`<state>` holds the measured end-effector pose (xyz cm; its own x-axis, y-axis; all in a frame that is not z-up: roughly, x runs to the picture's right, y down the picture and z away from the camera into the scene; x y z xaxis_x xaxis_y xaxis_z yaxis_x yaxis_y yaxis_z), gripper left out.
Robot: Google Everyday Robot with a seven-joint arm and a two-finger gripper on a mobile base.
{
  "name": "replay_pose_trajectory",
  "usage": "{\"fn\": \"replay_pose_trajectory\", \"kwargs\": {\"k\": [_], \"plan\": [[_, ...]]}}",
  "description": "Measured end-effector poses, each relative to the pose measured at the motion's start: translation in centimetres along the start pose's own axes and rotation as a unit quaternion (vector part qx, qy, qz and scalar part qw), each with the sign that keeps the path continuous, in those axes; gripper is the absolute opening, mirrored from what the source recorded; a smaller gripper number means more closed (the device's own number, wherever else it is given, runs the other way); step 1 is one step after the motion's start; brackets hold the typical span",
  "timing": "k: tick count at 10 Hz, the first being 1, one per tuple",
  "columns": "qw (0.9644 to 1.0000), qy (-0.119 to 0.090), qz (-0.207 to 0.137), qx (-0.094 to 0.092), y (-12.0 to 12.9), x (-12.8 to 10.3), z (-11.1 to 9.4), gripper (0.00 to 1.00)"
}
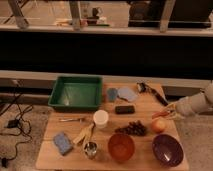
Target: Place pepper in paper cup
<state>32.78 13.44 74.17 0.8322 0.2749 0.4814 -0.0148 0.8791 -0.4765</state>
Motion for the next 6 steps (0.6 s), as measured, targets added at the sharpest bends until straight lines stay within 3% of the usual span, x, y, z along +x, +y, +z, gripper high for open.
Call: {"fn": "replay_pose_trajectory", "kwargs": {"k": [2,4,6], "plan": [[0.9996,-0.008,-0.026,-0.007,1.6,-2.5,0.7,0.00],[0.9977,-0.017,-0.060,-0.027,3.0,-5.1,2.1,0.00],[0.9972,-0.018,-0.065,-0.031,3.4,-5.5,2.3,0.00]]}}
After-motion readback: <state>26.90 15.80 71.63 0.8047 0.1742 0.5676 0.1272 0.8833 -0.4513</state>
